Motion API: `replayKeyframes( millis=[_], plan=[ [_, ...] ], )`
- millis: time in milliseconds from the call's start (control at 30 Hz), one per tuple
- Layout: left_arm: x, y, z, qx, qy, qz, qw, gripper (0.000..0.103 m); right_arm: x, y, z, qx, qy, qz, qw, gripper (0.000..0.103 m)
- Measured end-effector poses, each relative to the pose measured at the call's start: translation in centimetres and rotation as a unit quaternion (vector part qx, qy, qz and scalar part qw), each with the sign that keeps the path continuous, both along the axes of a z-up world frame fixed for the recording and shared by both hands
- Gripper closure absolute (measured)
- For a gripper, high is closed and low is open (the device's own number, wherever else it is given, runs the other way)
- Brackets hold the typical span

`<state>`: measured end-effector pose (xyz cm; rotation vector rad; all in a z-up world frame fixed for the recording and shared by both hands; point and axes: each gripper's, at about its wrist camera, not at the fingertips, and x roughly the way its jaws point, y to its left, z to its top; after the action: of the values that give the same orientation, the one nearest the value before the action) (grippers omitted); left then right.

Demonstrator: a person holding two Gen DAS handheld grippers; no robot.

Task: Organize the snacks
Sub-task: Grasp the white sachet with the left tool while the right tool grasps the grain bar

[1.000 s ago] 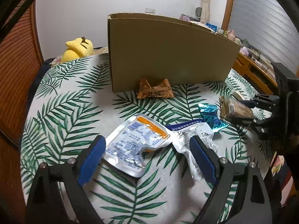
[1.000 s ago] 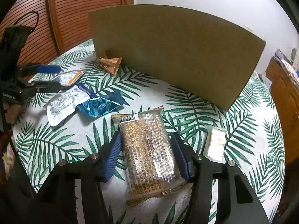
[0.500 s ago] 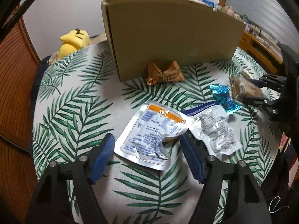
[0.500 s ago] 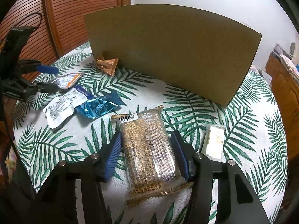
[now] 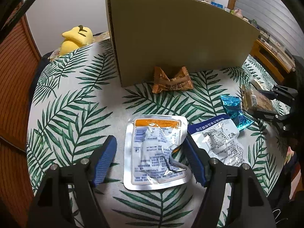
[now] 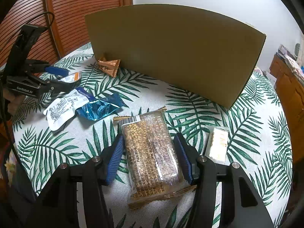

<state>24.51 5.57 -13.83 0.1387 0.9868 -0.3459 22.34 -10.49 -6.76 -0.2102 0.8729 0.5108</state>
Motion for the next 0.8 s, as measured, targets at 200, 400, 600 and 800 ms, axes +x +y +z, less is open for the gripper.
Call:
replayKeyframes(
  millis=[200, 400, 600, 800],
  plan=[
    [-0.3, -0.2, 0.0, 0.007, -0.002, 0.006, 1.0, 0.036, 0.0, 0.0, 0.0, 0.0, 0.0, 0.0, 1.0, 0.048],
    [-0.6, 0.0, 0.1, 0.003, -0.002, 0.021, 0.9998, 0.046, 0.0, 0.1, 0.0, -0.003, -0.001, -0.002, 1.0, 0.048],
    [-1.6, -0.2, 0.3, -0.019, 0.005, 0.038, 0.9991, 0.047, 0.2, 0.5, -0.1, -0.006, -0.001, -0.003, 1.0, 0.048],
    [-3.5, 0.1, 1.2, -0.061, -0.012, 0.061, 0.9962, 0.047, 0.1, 0.5, -0.1, -0.007, -0.002, -0.004, 1.0, 0.048]
  ],
)
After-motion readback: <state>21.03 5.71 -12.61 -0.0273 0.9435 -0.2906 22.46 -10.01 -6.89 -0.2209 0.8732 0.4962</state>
